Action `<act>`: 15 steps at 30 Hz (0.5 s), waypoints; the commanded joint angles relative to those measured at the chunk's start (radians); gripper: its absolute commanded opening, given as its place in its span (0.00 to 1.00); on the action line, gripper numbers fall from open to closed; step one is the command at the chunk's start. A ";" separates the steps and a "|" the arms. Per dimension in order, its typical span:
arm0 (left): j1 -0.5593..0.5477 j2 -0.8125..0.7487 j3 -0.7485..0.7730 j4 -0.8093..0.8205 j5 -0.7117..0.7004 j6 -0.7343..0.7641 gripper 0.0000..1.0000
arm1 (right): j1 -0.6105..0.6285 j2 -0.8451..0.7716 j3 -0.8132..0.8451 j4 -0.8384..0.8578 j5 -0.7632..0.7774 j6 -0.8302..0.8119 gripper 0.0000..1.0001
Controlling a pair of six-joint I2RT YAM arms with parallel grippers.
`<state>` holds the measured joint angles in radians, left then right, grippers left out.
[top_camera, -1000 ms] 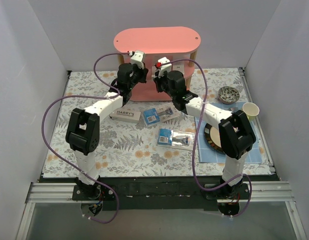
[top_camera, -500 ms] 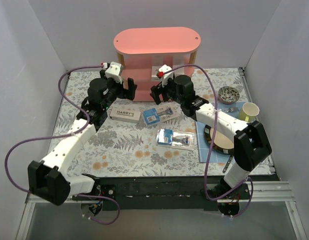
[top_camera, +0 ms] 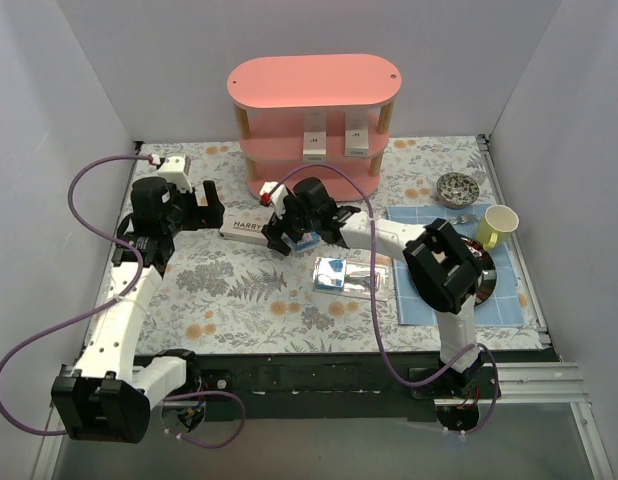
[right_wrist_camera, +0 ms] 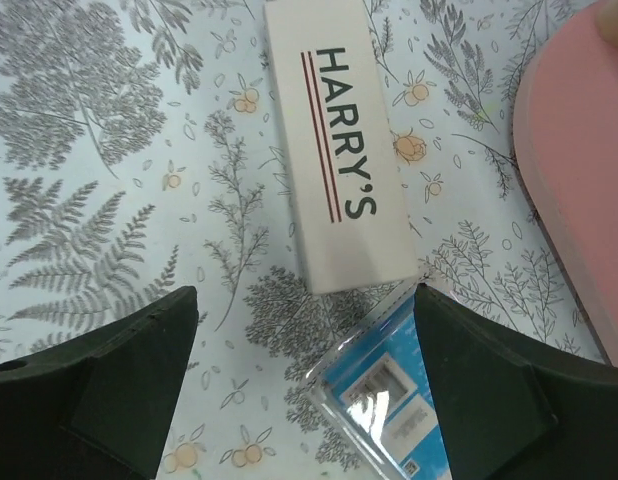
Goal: Place and organize the shaving razors onto the shelf
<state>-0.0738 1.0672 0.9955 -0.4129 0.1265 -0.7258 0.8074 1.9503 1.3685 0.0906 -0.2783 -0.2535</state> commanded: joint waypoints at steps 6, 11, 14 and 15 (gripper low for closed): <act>0.112 -0.098 0.023 -0.106 0.094 -0.043 0.98 | -0.001 0.240 0.305 -0.061 0.025 -0.092 0.98; 0.144 -0.092 0.032 -0.104 0.116 -0.040 0.98 | -0.001 0.311 0.396 -0.183 -0.065 -0.139 0.97; 0.152 -0.087 0.032 -0.104 0.127 -0.038 0.98 | 0.003 0.314 0.388 -0.215 -0.111 -0.155 0.95; 0.154 -0.085 0.034 -0.106 0.134 -0.038 0.98 | 0.003 0.314 0.383 -0.219 -0.114 -0.156 0.95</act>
<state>0.0696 0.9874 0.9958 -0.5034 0.2211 -0.7635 0.8066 2.2589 1.7176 -0.0647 -0.3187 -0.3687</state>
